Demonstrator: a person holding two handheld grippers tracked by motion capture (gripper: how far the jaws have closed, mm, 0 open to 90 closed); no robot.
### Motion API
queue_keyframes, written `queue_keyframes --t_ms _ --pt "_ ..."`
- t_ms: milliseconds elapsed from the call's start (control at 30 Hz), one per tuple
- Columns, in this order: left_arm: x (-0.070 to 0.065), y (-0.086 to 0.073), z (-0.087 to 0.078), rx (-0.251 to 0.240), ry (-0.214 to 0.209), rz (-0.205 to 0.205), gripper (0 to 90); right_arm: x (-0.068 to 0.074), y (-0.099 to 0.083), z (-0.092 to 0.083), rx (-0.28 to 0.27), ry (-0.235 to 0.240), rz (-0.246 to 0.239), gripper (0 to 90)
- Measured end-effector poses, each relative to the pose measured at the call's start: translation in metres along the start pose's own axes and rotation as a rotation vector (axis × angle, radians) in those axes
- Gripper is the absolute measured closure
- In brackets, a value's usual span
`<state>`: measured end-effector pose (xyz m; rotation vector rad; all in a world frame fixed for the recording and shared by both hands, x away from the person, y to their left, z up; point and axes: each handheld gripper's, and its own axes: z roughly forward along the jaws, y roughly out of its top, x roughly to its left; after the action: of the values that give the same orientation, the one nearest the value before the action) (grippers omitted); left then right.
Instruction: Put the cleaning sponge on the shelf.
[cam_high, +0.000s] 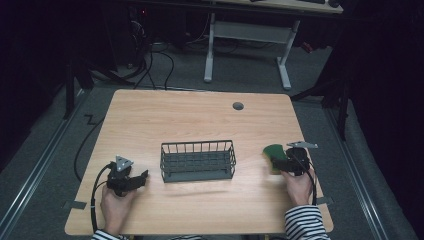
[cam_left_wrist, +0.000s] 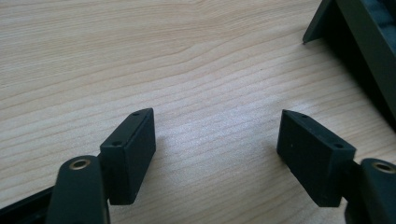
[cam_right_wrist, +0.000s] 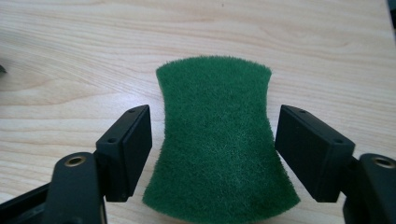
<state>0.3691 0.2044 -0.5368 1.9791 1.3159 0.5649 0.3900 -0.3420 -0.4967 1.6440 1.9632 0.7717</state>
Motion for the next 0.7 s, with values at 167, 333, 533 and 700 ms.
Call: queue_keyframes --t_ms 167,333,533,700 --pt "0.000 0.000 0.000 0.001 -0.002 0.001 27.7 -0.003 0.002 0.009 0.042 -0.016 0.003 23.0" --pt "0.000 0.000 0.000 0.001 -0.004 -0.001 27.5 -0.001 0.005 0.012 0.071 -0.018 -0.009 23.0" --pt "0.000 0.000 0.000 0.001 -0.004 0.000 27.5 -0.003 0.008 0.016 0.105 0.003 -0.002 26.0" --pt "0.000 0.000 0.000 0.000 -0.005 -0.002 27.5 -0.003 0.008 0.019 0.127 0.009 -0.013 27.7"
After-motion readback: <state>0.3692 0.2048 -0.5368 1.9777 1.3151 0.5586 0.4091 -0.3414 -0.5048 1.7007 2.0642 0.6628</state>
